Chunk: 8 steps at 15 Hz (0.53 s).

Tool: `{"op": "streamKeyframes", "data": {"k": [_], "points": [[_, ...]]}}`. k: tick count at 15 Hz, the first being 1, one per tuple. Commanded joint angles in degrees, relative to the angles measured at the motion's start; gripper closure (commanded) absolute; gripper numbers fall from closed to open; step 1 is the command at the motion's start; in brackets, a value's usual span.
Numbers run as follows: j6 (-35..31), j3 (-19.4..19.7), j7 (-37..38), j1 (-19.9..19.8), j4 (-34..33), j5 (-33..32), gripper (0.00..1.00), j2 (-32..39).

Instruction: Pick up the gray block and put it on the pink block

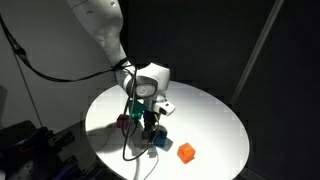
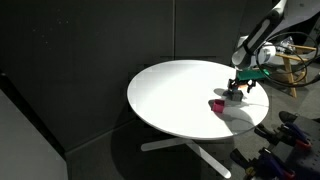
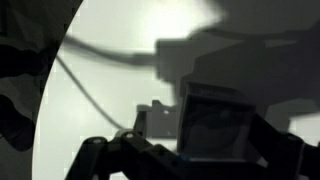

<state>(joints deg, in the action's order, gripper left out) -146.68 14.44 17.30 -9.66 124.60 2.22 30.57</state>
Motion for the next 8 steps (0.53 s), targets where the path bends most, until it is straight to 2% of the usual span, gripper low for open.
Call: {"op": "streamKeyframes", "data": {"k": [1, 2, 3, 6, 8], "points": [[-1.1, 0.6, -0.5, 0.5, -0.4, -0.7, 0.25, 0.6], [-1.1, 0.6, -0.5, 0.5, -0.5, -0.7, 0.27, 0.7], [-1.1, 0.5, -0.7, 0.5, -0.6, -0.7, 0.34, 0.8], [-0.7, 0.6, -1.0, 0.8, -0.5, -1.0, 0.62, 0.4], [-0.7, 0.7, -1.5, 0.8, 0.0, -1.4, 0.68, -0.4]]}}
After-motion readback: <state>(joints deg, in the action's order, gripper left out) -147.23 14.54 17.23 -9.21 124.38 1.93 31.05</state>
